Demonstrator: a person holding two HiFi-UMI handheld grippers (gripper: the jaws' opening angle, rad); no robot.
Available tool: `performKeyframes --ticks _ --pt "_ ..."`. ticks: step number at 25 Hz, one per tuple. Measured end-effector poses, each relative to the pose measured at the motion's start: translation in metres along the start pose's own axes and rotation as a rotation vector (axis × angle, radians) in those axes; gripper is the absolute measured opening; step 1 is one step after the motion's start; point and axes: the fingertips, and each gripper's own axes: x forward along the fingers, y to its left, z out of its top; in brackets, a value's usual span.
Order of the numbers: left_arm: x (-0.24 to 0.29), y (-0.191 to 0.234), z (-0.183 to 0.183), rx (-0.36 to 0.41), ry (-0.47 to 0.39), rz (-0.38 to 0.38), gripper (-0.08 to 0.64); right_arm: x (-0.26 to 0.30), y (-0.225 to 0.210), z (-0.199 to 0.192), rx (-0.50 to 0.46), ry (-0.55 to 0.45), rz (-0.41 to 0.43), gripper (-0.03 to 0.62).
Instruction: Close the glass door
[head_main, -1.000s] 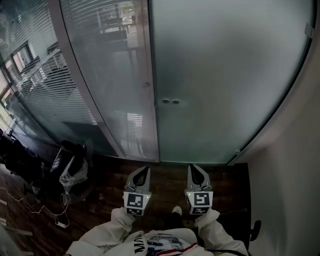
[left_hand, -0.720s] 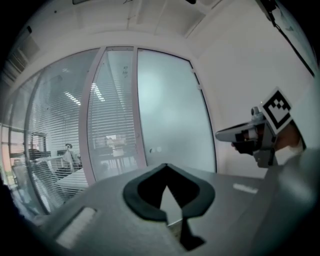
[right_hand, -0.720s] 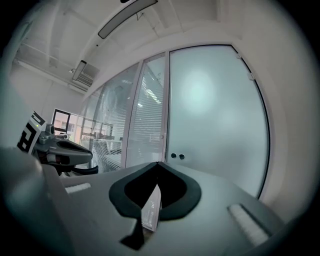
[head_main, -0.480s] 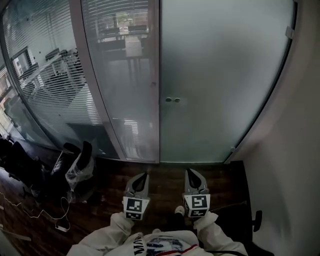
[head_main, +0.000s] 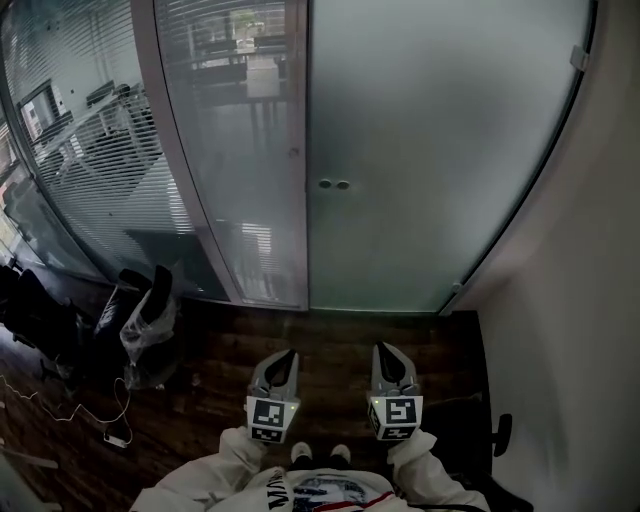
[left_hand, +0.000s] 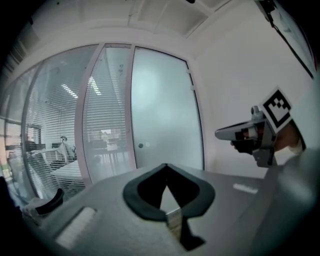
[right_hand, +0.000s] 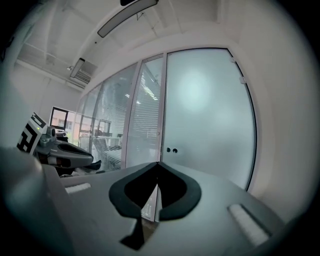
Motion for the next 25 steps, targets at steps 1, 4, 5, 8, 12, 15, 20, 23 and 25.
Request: performKeyframes --ticks 1,4,5,8,12,15,20,23,25 --pt "0.002 -0.005 0.001 0.000 0.006 0.003 0.002 -0.002 -0.004 -0.002 0.008 0.006 0.010 0.006" --pt "0.012 -0.018 0.010 0.001 0.002 0.012 0.002 -0.002 -0.017 -0.005 0.039 0.002 0.033 0.006" --pt "0.014 -0.022 0.012 -0.002 0.002 0.011 0.002 -0.002 -0.020 -0.007 0.057 0.000 0.037 0.006" --pt "0.012 -0.038 0.010 -0.008 0.021 -0.002 0.002 -0.007 -0.030 -0.020 0.104 0.014 0.032 0.006" --pt "0.009 -0.053 0.004 0.009 0.047 0.008 0.002 -0.013 -0.036 -0.031 0.154 0.016 0.054 0.006" --pt "0.009 -0.059 0.001 0.002 0.057 0.024 0.002 -0.021 -0.035 -0.039 0.189 0.026 0.082 0.006" --pt "0.015 -0.066 -0.016 -0.026 0.093 0.026 0.002 -0.034 -0.025 -0.061 0.258 0.086 0.109 0.006" --pt "0.015 -0.060 -0.023 -0.057 0.098 0.042 0.002 -0.035 -0.013 -0.075 0.266 0.134 0.136 0.006" --pt "0.014 -0.059 -0.029 -0.077 0.103 0.055 0.002 -0.037 -0.011 -0.087 0.264 0.171 0.146 0.006"
